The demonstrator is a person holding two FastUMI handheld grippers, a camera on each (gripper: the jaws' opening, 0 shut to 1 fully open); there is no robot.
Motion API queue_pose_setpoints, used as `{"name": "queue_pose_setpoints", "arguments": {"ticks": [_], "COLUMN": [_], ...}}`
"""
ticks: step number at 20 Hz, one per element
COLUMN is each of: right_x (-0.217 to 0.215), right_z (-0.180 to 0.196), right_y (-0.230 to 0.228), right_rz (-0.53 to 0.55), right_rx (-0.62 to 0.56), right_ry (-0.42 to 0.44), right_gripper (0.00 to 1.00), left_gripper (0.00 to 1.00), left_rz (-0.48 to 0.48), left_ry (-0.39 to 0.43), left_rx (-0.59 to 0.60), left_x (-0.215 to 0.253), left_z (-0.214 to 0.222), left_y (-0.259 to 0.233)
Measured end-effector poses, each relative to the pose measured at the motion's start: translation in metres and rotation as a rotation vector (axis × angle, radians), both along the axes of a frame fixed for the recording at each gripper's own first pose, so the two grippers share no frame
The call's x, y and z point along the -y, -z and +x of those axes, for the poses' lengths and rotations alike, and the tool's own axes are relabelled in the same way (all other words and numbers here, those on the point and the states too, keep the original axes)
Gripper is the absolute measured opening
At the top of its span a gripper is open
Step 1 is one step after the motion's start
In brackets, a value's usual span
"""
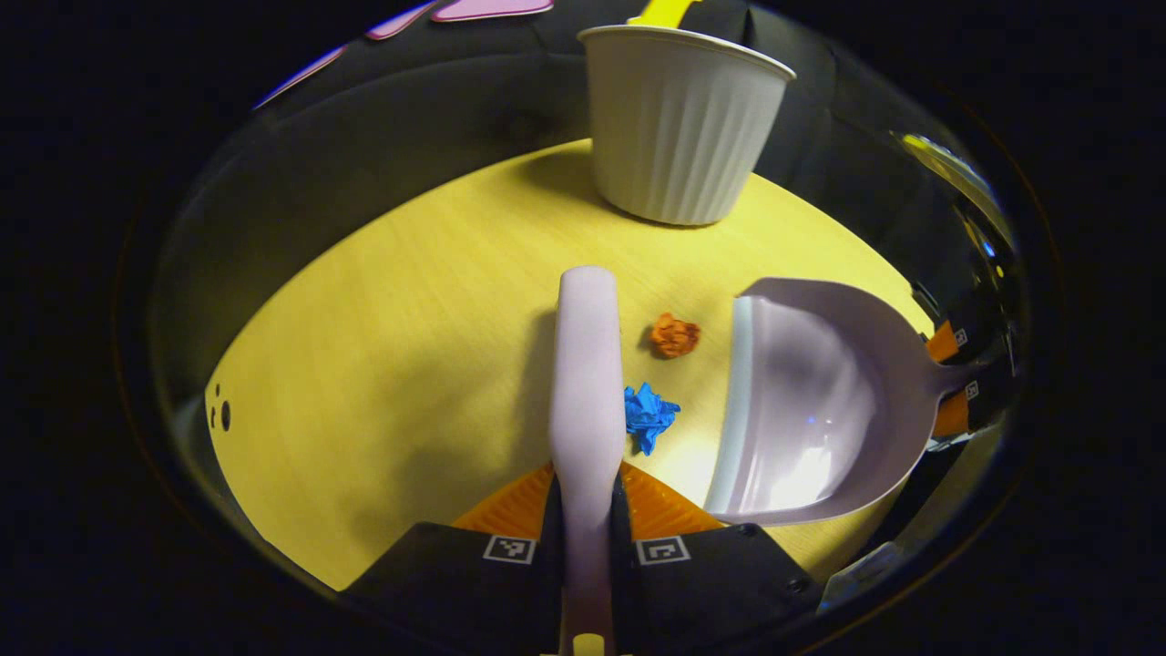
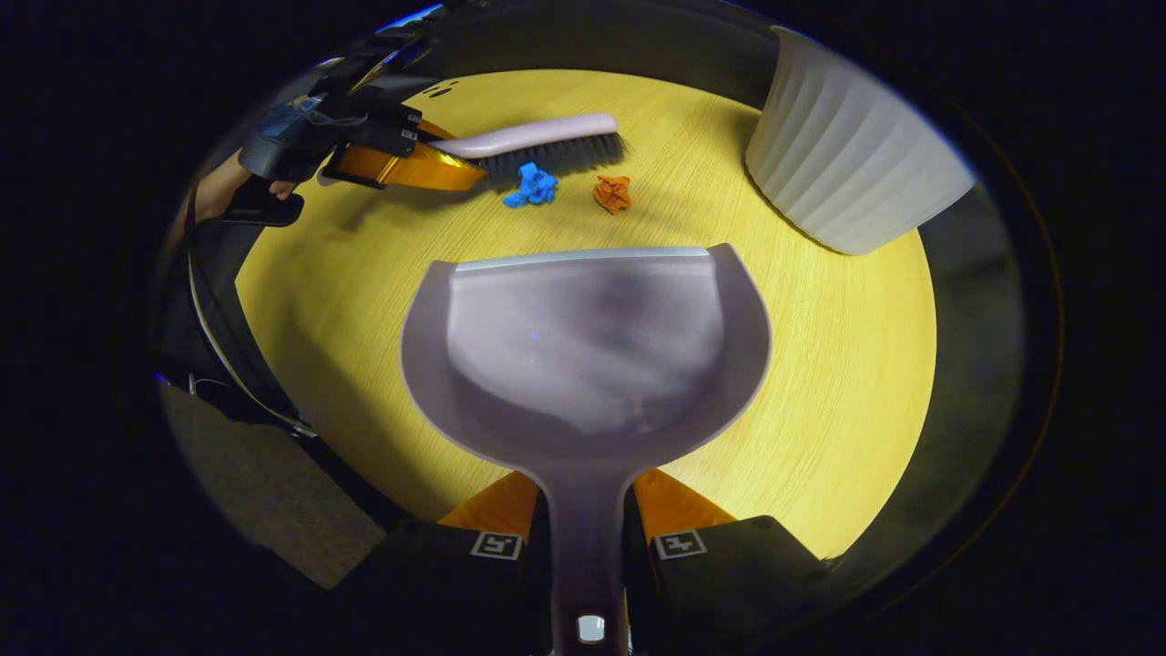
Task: Pick up the small broom and dustpan from the desktop, sweep the trash into the dustpan with the broom, and then empty the trash into the garbage bin.
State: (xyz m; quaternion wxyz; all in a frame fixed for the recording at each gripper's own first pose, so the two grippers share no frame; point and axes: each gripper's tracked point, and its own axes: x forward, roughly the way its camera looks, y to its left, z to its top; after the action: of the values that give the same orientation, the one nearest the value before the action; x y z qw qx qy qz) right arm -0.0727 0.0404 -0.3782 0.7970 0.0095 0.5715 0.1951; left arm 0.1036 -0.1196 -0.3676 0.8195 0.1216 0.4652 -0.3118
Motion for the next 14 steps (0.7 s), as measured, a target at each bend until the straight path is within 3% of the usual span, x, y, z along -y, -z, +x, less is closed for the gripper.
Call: {"name": "queue_pose_setpoints", "arguments": {"ticks": [1, 4, 8, 11, 14], "right_x": [0.001, 0.002, -0.001, -0.004, -0.006], "right_z": [-0.001, -0.001, 0.002, 0.005, 0.004], "right_y": [-0.001, 0.002, 0.006, 0.014, 0.009], "right_rz": [0.000, 0.000, 0.010, 0.015, 0.004], "right_rx": [0.002, 0.022, 0.057, 0.096, 0.129], "right_ry": [-0.003, -0.024, -0.007, 0.018, 0.056], "right_gripper": [0.41, 0.34, 0.37, 0.41, 0.34], "left_gripper": [0.26, 0.26, 0.26, 0.25, 0.26], "left_rz": [-0.025, -0.105, -0.165, -0.184, -0.210], "left_ry": [0.039, 0.136, 0.140, 0.068, -0.073], "left_rx": [-0.027, -0.111, -0.178, -0.152, -0.084], "left_x": [0.010, 0.038, 0.050, 0.043, 0.020], "left_z": [-0.010, -0.036, -0.052, -0.058, -0.055], "left_y": [0.001, -0.002, -0.023, -0.042, -0.069]}}
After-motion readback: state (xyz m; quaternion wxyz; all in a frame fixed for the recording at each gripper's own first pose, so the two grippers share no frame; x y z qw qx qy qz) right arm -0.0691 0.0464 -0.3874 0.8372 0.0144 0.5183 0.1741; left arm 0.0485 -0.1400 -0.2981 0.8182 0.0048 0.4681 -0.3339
